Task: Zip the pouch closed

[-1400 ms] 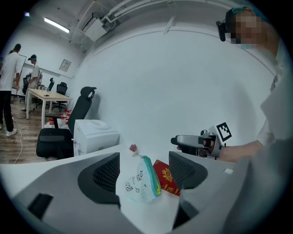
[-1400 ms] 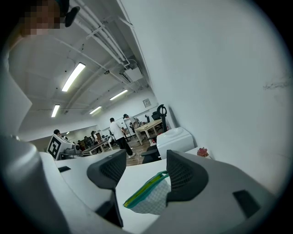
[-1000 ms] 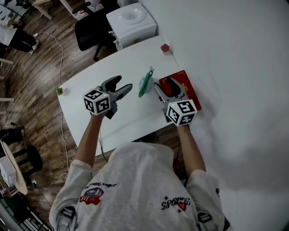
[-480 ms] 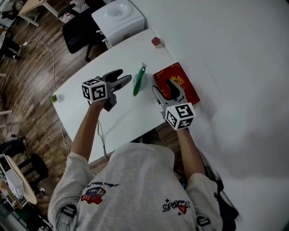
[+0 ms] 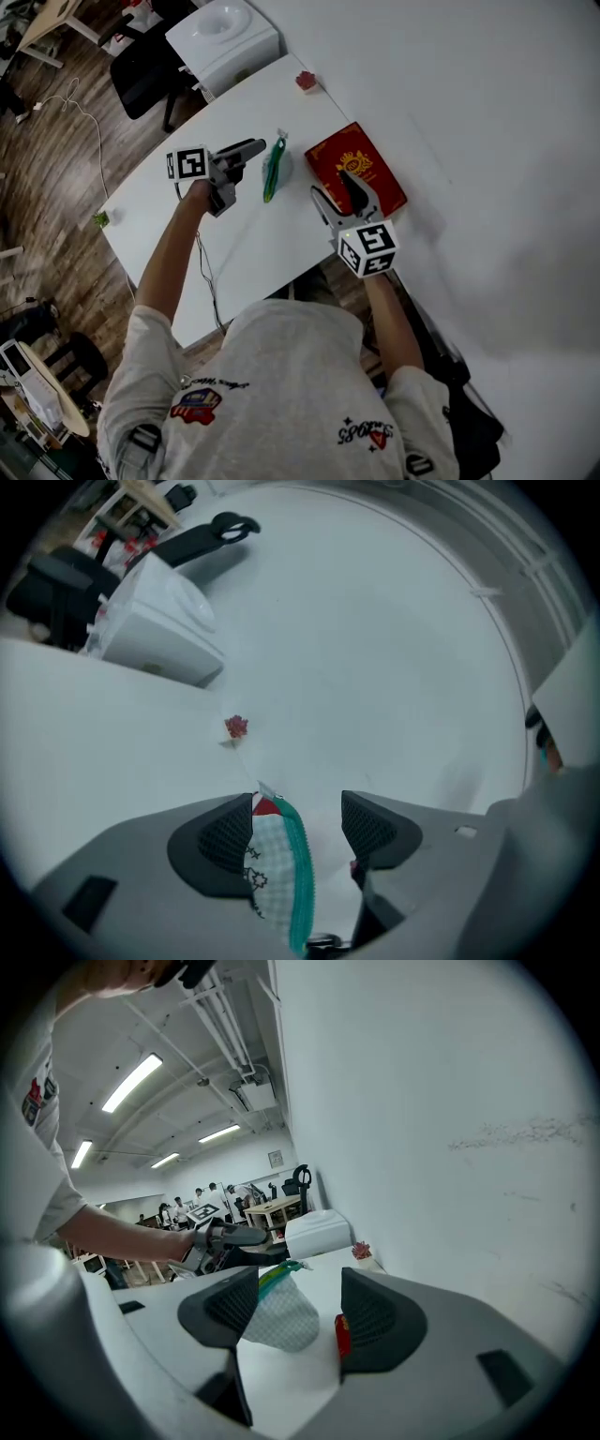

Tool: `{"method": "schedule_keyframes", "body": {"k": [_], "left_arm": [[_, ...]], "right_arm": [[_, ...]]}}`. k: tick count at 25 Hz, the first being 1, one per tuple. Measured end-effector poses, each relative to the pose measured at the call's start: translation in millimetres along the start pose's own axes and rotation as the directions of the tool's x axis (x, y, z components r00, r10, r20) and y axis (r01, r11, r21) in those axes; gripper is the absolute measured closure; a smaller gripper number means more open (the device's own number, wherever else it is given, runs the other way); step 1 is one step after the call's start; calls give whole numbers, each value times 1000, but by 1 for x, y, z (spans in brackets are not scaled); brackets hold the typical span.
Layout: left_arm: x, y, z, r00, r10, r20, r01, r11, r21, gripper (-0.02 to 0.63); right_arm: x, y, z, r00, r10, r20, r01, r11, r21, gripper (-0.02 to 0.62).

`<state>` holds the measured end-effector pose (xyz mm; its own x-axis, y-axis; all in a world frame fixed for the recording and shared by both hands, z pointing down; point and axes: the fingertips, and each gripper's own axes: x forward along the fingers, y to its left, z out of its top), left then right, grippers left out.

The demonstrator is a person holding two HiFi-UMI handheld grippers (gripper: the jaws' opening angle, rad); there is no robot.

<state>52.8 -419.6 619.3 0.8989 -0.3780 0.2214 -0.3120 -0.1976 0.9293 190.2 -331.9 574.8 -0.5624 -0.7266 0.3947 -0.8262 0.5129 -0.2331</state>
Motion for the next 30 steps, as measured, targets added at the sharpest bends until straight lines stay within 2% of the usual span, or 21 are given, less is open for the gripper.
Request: {"method": "schedule_keyframes", "body": {"k": [1, 2, 5, 7, 10, 13, 17, 21, 23, 27, 30], "left_arm": [[3, 4, 2, 1000, -5, -9, 4, 998, -68, 311], [7, 7, 5, 1000, -14, -20, 12, 995, -96, 311], [22, 13, 10, 995, -48, -88, 40, 995, -95, 314], [33, 13, 10, 985, -91, -144, 71, 988, -138, 314], [47, 8, 11, 966, -192, -172, 139, 949, -282, 324], [56, 17, 11, 955, -213, -204, 131, 926, -354, 335], [66, 31, 3, 941, -204, -270, 91, 921, -380, 342], [77, 37, 12, 944, -220, -245, 100, 901, -422, 367], [79, 39, 10, 936, -217, -279, 83, 903, -421, 378], [84, 36, 1, 908, -221, -356, 56, 906, -420, 442], [88, 35, 3, 908, -241, -343, 73, 897, -437, 488]], "right_arm": [[-1, -2, -2, 1000, -4, -4, 4, 1000, 5, 330], [-1, -3, -4, 1000, -6, -8, 7, 1000, 9, 330], [-2, -8, -10, 1000, -14, -22, 15, 1000, 16, 330], [-2, -11, -15, 999, -22, -33, 22, 1000, 21, 333], [-2, -15, -17, 998, -33, -45, 34, 999, 23, 333], [-3, -19, -20, 998, -46, -52, 48, 998, 30, 334], [-4, -25, -26, 996, -61, -61, 64, 997, 44, 334], [-4, -30, -34, 995, -71, -77, 76, 995, 60, 339], [-4, -31, -36, 994, -75, -84, 81, 994, 67, 341], [-3, -32, -39, 992, -80, -93, 87, 993, 76, 344], [-2, -33, -42, 992, -77, -99, 85, 993, 84, 345]]}}
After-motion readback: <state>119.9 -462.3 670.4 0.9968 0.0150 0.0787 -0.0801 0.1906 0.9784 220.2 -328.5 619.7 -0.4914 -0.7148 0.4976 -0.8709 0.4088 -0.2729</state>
